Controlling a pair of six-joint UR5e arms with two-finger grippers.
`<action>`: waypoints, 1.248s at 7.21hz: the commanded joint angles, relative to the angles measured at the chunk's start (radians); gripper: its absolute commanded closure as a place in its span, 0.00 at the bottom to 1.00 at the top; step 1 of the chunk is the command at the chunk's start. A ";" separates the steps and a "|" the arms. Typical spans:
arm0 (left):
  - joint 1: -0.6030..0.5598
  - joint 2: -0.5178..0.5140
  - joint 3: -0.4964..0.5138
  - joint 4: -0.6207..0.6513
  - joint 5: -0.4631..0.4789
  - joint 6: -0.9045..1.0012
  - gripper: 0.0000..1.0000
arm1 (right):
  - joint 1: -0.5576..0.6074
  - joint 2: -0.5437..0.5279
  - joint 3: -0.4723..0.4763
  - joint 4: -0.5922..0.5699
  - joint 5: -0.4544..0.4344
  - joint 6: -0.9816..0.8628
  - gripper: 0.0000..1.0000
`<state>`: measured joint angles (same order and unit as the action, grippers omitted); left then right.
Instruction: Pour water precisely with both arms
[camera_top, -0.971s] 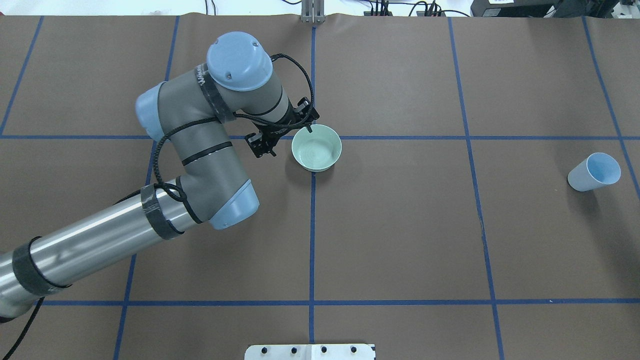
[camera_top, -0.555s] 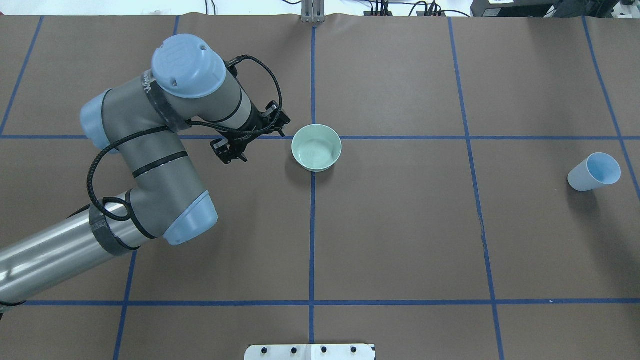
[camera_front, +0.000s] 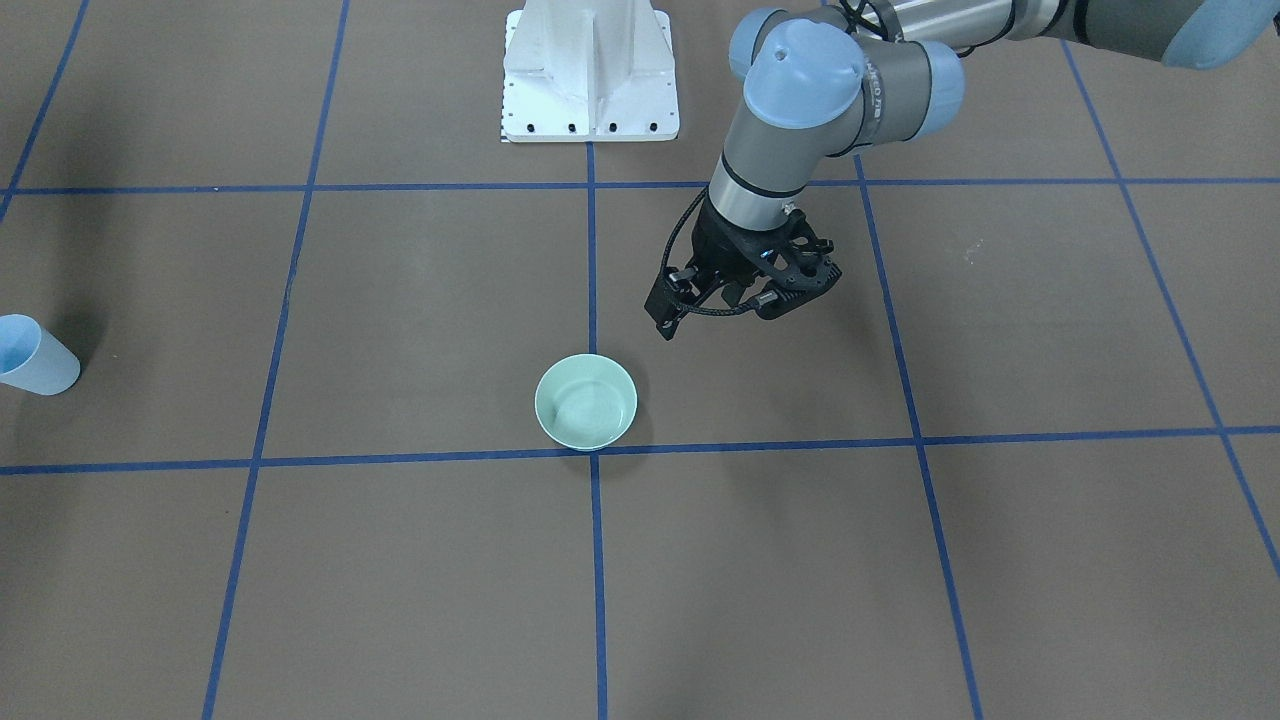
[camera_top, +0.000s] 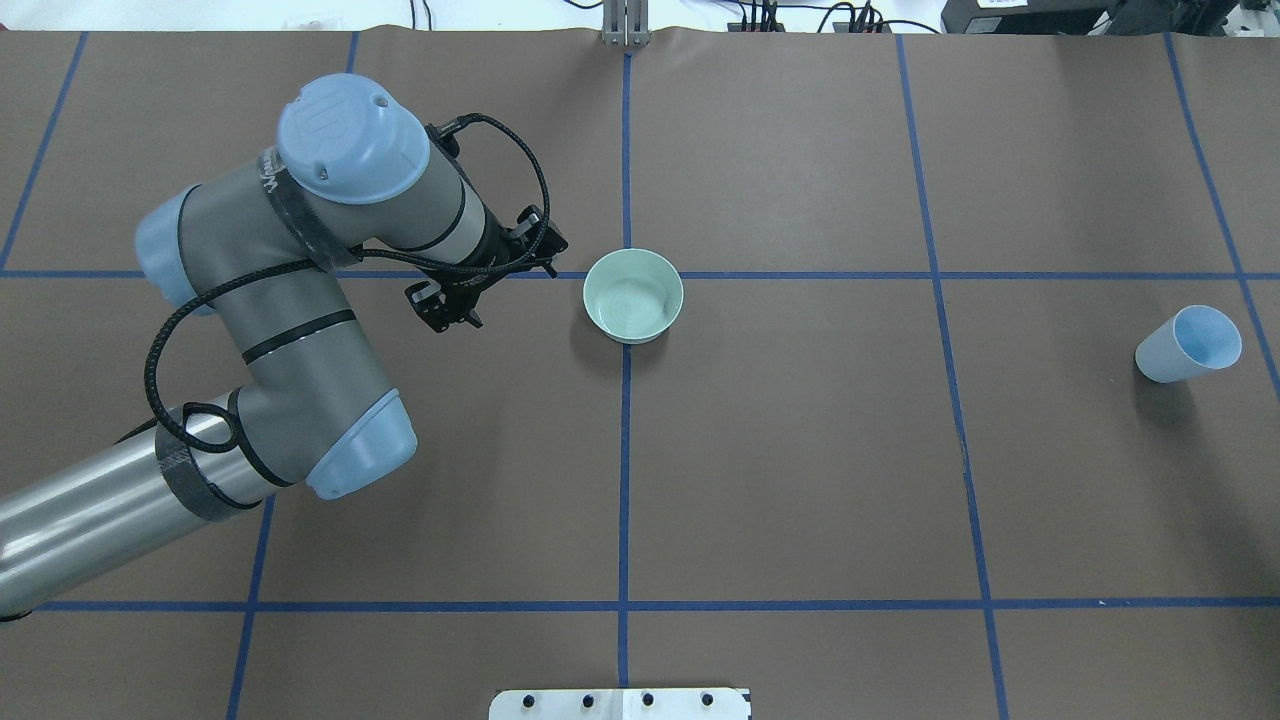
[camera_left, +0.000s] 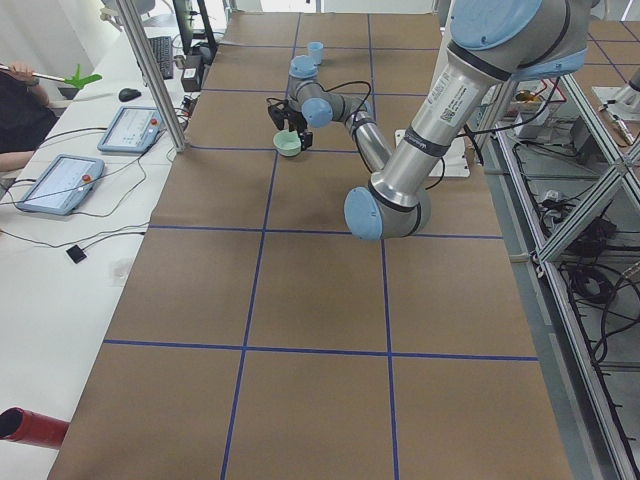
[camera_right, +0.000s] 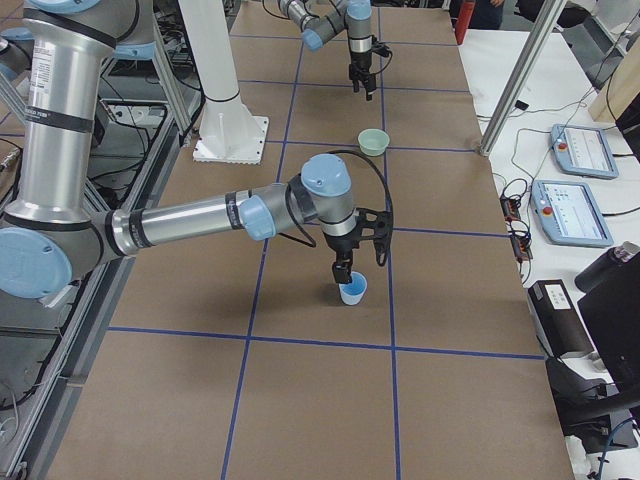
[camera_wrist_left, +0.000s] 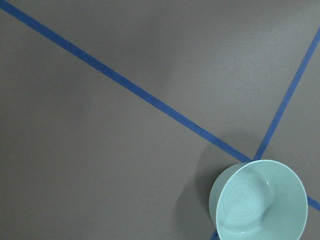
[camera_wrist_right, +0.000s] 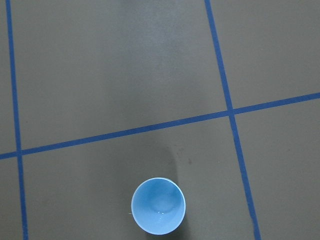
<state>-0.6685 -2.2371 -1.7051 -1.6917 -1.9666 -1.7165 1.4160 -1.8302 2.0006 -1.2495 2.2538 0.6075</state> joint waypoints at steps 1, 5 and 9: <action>-0.005 0.037 -0.043 0.003 0.000 0.000 0.00 | -0.176 -0.158 0.023 0.301 -0.183 0.202 0.00; 0.007 0.042 -0.039 0.015 0.000 0.000 0.00 | -0.510 -0.198 0.066 0.347 -0.511 0.511 0.00; 0.010 0.043 -0.027 0.021 0.000 0.021 0.00 | -0.725 -0.247 -0.035 0.528 -0.774 0.624 0.00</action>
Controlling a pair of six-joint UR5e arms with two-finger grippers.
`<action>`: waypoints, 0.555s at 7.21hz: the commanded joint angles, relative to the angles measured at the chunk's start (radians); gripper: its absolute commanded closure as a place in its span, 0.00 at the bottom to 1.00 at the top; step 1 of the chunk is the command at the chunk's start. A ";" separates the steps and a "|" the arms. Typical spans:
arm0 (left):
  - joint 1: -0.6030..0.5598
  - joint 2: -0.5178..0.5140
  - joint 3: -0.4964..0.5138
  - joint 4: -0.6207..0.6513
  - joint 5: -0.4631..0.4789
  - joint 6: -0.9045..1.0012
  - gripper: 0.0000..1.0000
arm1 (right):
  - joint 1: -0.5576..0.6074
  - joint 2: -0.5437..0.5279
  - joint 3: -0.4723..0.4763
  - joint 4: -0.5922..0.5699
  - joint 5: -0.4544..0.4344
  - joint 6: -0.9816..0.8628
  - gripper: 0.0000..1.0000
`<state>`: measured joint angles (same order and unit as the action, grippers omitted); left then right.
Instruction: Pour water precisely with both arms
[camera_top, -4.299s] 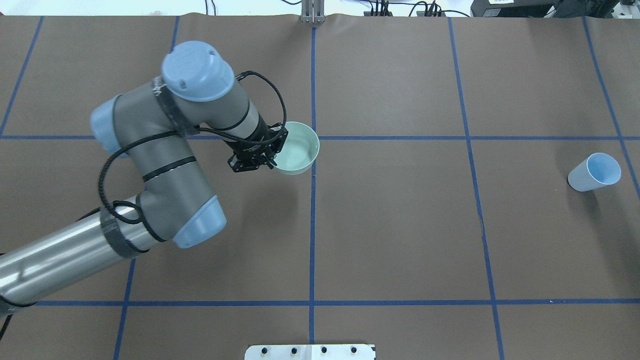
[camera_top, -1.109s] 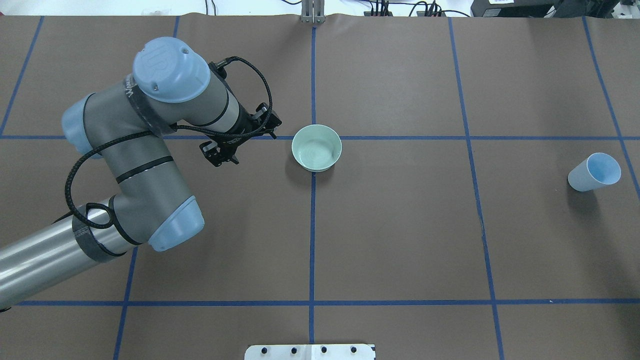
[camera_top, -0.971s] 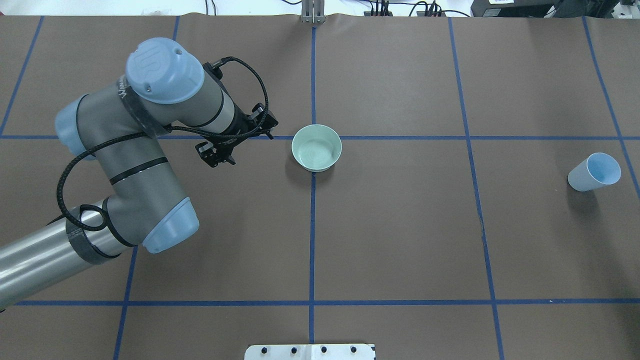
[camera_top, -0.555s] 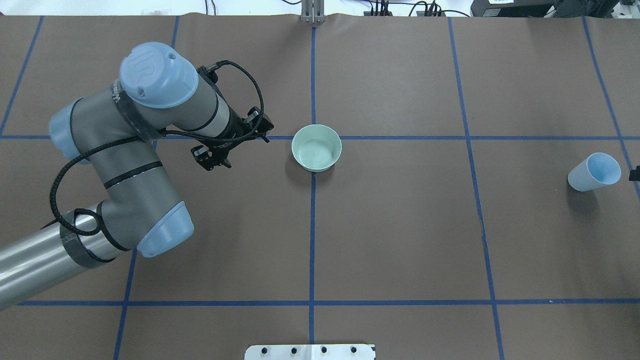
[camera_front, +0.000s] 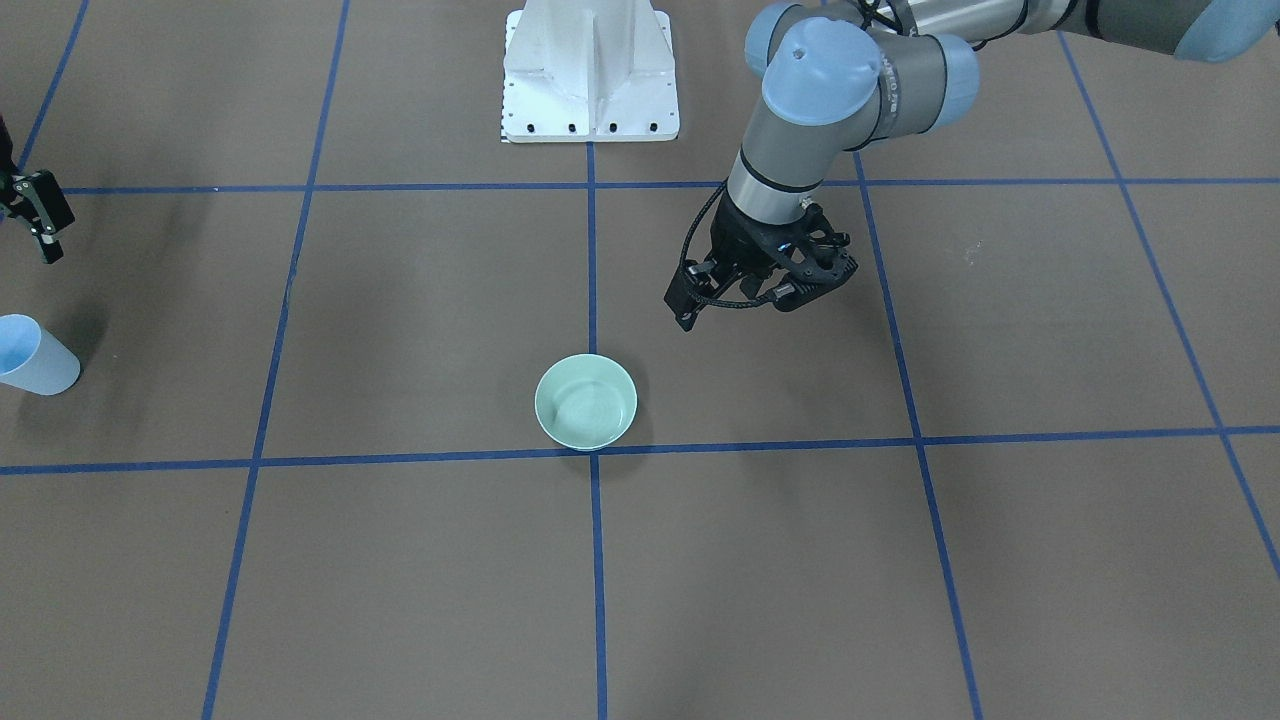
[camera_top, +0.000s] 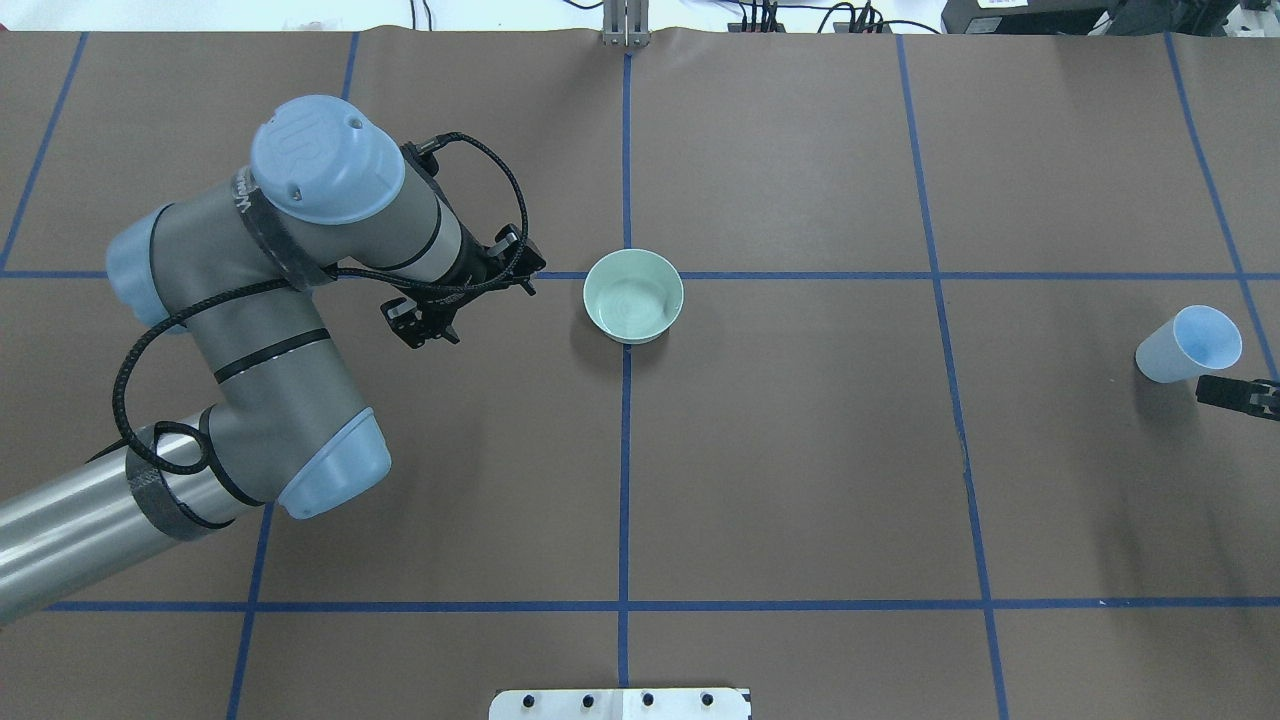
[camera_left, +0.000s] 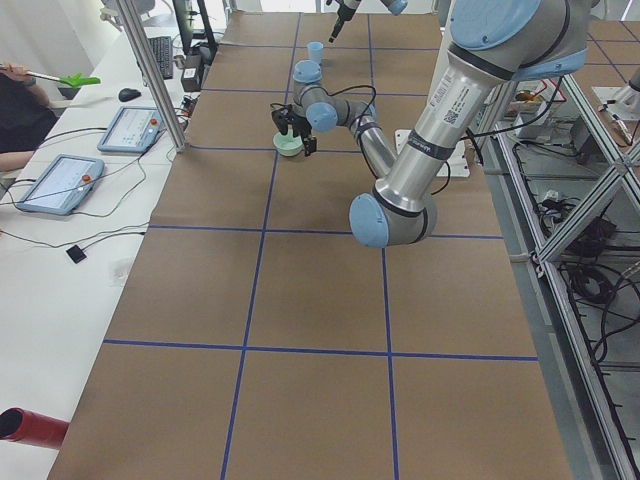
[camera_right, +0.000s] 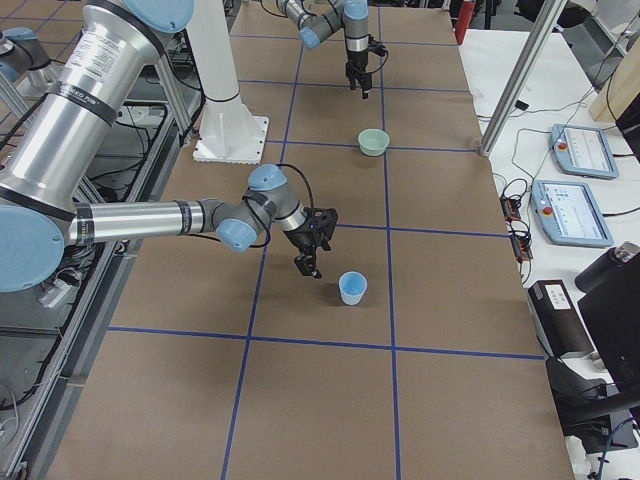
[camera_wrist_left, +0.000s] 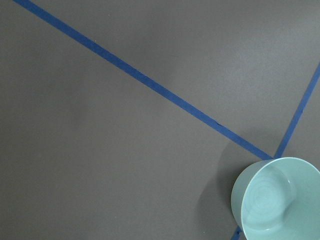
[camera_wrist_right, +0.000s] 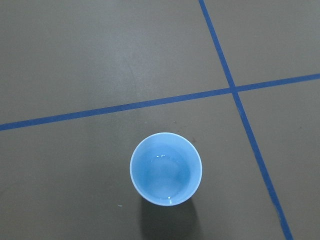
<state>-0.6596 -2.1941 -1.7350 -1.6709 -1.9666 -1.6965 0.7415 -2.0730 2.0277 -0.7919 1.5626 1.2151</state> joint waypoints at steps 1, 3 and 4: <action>0.003 -0.001 0.008 0.000 -0.001 0.001 0.00 | -0.069 -0.004 -0.134 0.161 -0.111 0.017 0.00; 0.005 -0.003 0.012 0.002 -0.002 0.001 0.00 | -0.108 -0.004 -0.153 0.172 -0.200 0.018 0.00; 0.005 -0.003 0.012 0.016 -0.002 0.001 0.00 | -0.128 -0.001 -0.156 0.172 -0.246 0.017 0.00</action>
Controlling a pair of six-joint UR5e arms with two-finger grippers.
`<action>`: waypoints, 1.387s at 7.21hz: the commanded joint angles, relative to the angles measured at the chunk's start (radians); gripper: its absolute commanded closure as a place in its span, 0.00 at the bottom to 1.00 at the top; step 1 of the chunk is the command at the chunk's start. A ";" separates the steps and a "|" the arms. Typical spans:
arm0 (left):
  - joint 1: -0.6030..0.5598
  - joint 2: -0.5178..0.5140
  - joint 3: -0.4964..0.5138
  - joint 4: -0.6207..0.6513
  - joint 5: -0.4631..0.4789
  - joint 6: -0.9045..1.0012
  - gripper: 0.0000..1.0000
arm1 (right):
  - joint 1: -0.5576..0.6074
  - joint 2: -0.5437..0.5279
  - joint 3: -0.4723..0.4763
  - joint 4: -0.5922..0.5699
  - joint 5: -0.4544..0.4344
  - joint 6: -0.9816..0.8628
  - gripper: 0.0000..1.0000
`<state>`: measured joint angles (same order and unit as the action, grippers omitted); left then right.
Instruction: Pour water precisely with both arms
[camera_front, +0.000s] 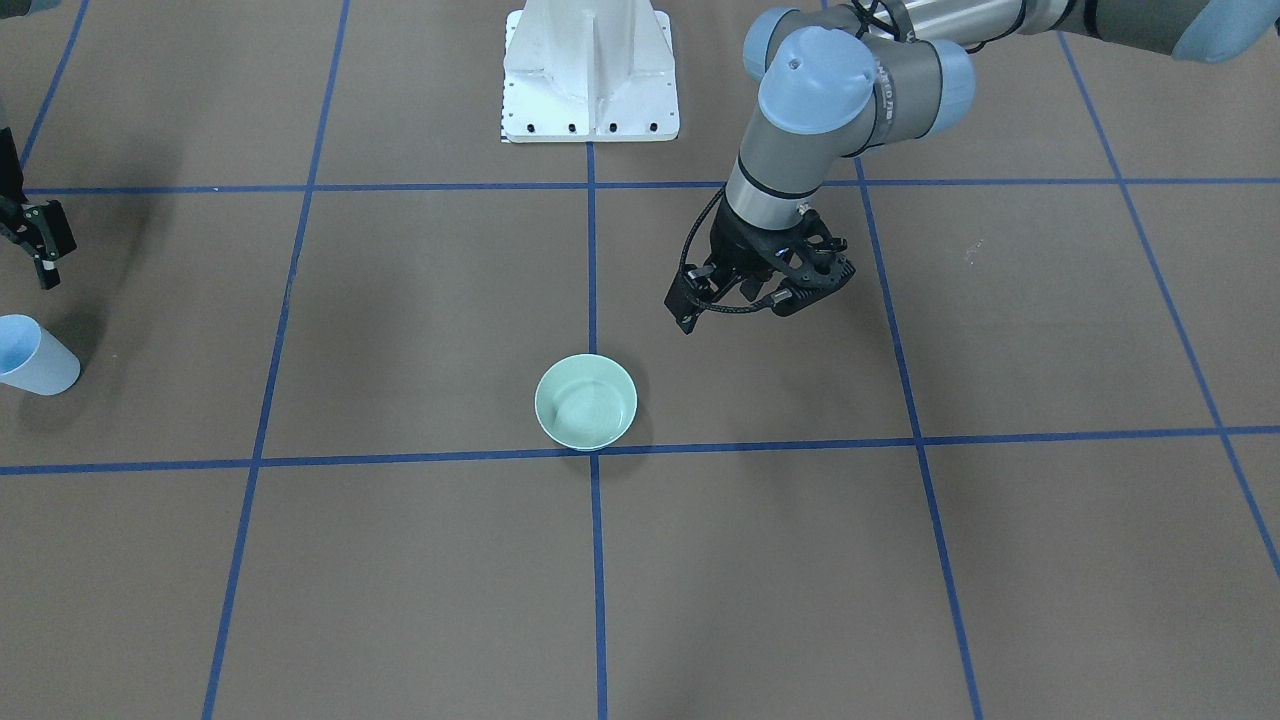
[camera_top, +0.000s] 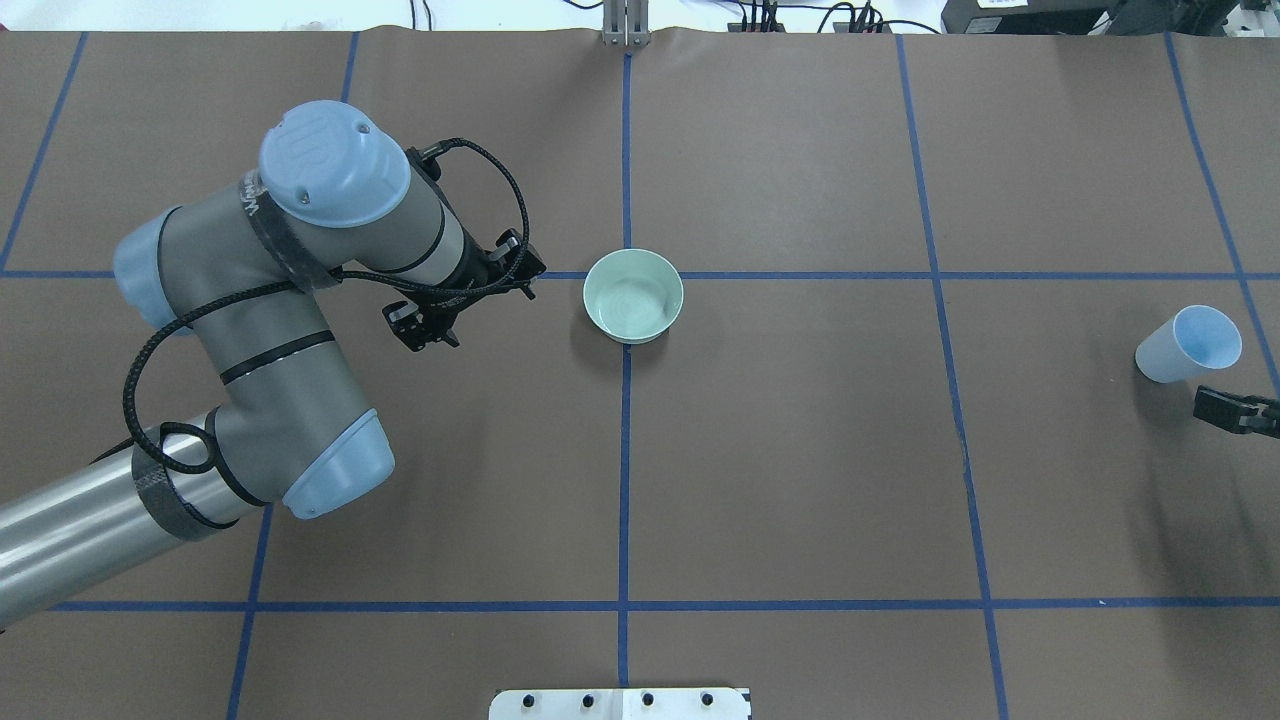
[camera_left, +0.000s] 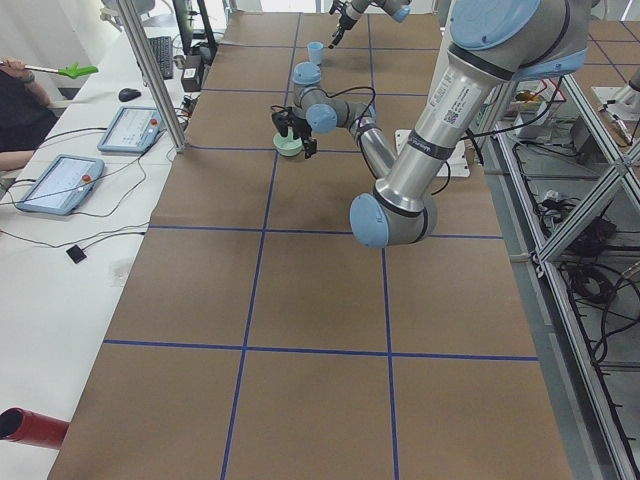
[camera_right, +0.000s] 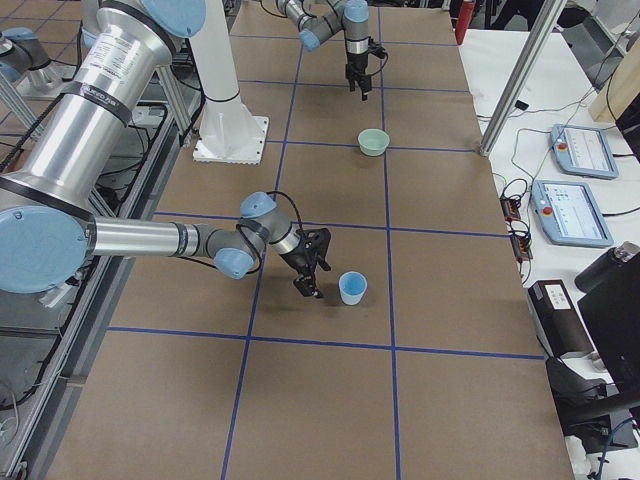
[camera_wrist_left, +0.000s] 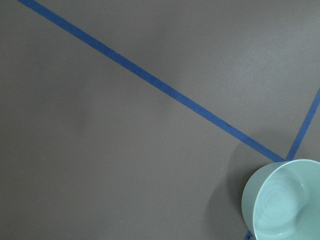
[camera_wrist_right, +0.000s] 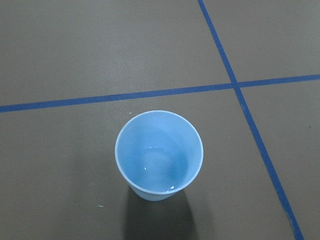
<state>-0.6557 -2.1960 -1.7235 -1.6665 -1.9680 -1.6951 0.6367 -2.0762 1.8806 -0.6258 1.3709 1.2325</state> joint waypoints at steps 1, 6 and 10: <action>0.001 -0.004 0.001 0.031 0.000 0.000 0.00 | -0.049 0.007 -0.023 0.006 -0.105 -0.001 0.00; 0.001 -0.002 0.008 0.031 0.000 0.000 0.00 | -0.117 0.051 -0.058 0.011 -0.259 -0.001 0.00; -0.001 -0.005 0.009 0.031 -0.002 0.000 0.00 | -0.121 0.096 -0.106 0.030 -0.266 -0.016 0.00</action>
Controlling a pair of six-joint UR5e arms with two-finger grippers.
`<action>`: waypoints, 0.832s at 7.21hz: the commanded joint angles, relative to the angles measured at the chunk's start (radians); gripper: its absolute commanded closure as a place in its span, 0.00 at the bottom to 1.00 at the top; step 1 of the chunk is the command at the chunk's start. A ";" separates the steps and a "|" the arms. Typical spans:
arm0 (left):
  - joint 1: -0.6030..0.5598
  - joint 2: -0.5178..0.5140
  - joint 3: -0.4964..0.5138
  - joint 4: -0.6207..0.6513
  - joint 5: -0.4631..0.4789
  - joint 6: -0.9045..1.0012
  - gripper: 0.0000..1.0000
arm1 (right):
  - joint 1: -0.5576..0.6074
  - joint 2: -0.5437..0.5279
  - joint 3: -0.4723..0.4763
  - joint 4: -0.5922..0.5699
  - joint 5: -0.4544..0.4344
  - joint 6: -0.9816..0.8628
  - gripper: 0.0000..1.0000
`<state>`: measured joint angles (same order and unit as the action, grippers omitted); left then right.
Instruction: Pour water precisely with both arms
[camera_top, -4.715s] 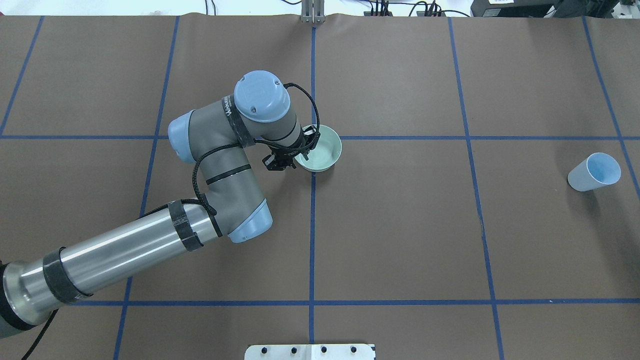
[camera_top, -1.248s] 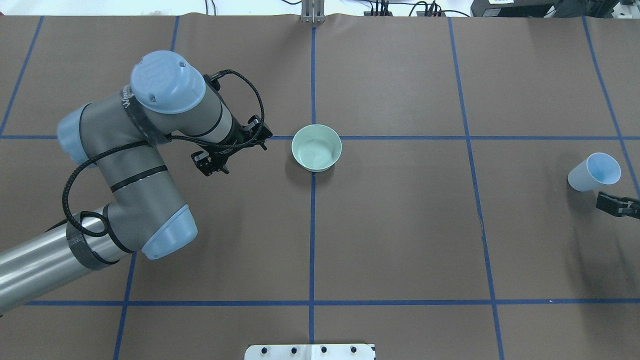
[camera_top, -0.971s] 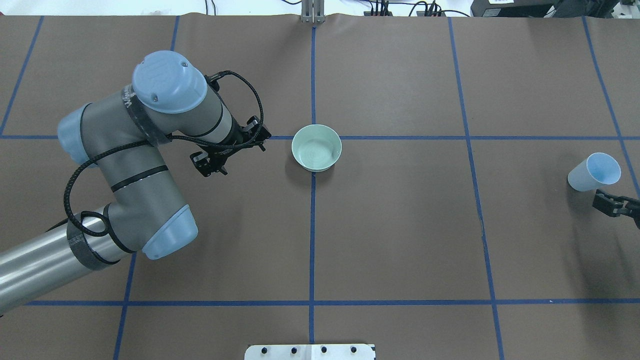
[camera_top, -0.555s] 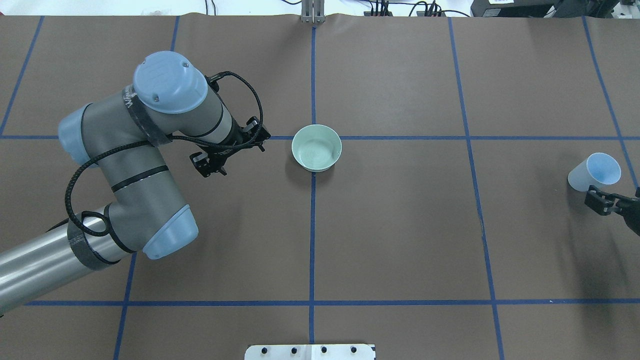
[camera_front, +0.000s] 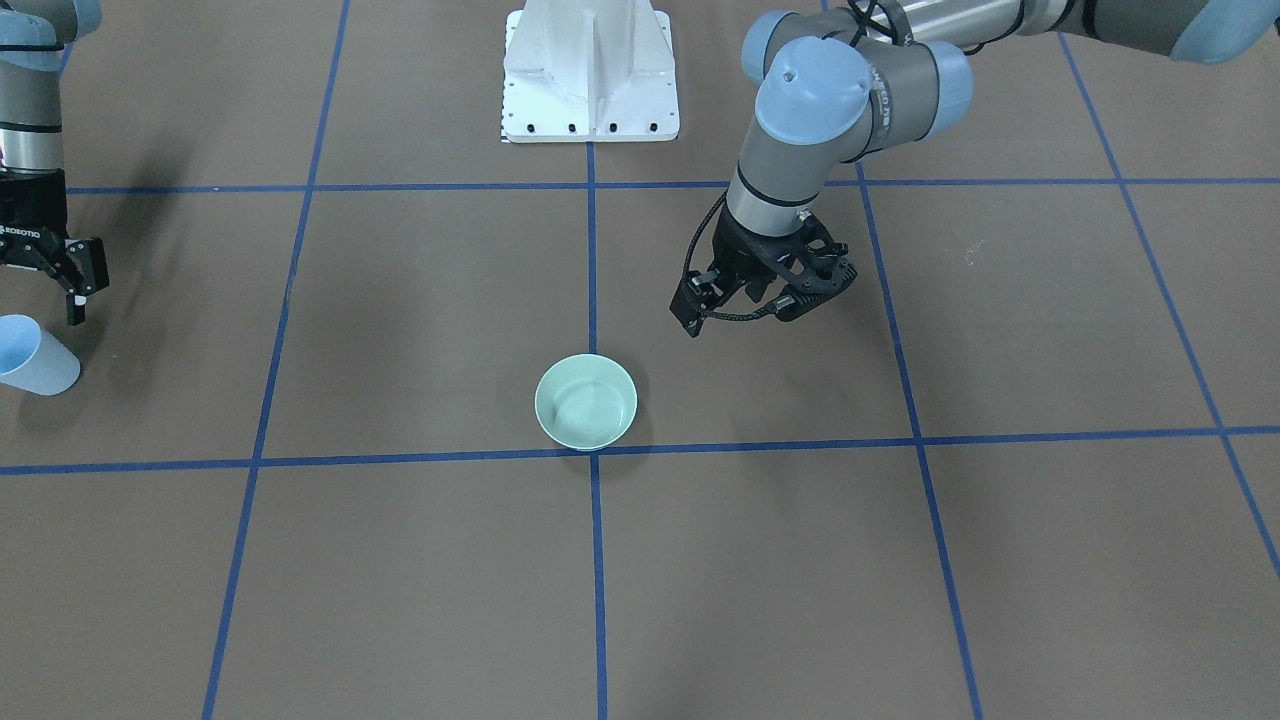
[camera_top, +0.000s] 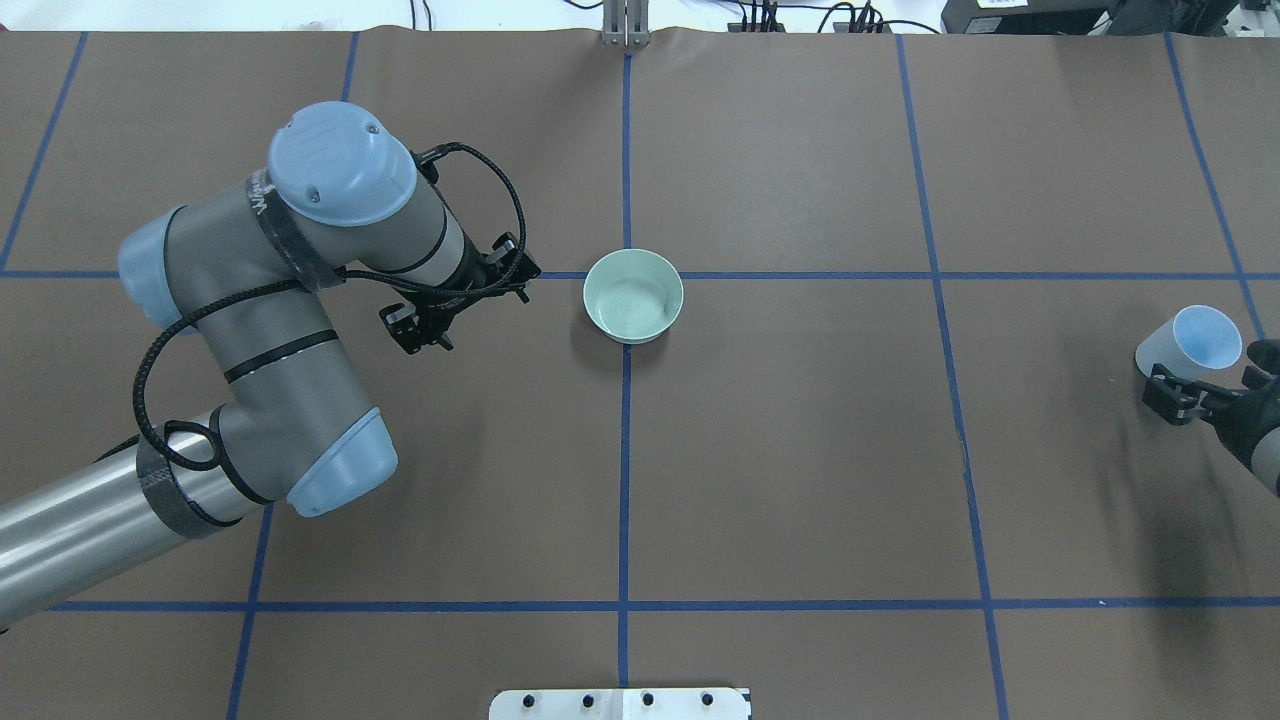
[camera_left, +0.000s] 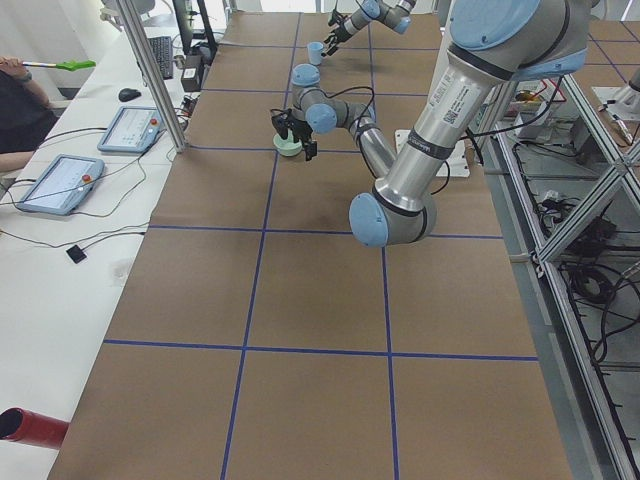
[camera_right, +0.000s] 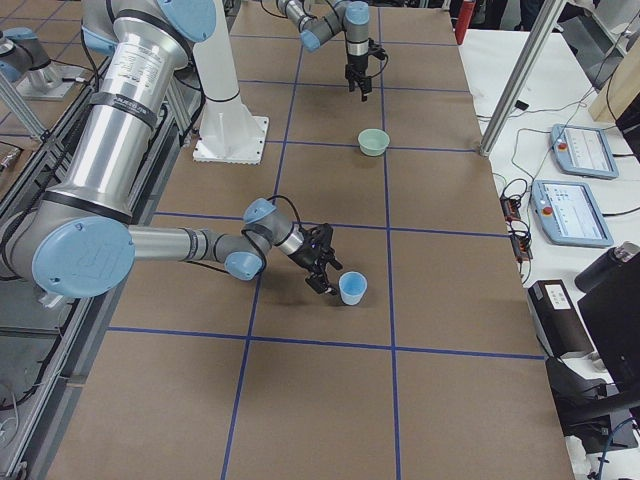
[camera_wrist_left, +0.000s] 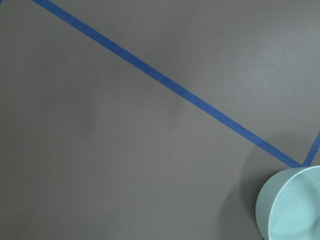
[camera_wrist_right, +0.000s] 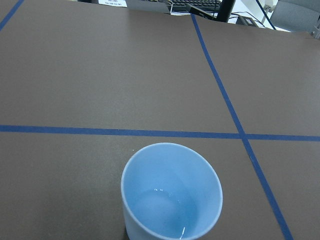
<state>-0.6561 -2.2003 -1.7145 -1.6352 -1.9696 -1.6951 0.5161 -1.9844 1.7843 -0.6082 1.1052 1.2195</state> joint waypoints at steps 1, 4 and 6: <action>0.000 -0.001 -0.001 0.000 0.000 0.000 0.00 | 0.001 0.004 -0.038 0.062 -0.001 -0.005 0.00; 0.000 -0.001 -0.001 0.000 0.000 -0.002 0.00 | 0.001 0.015 -0.060 0.087 -0.016 -0.005 0.00; 0.000 -0.001 -0.002 0.000 0.000 -0.002 0.00 | 0.001 0.033 -0.083 0.090 -0.016 -0.006 0.00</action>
<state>-0.6565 -2.2010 -1.7160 -1.6352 -1.9696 -1.6964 0.5169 -1.9631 1.7144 -0.5214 1.0905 1.2145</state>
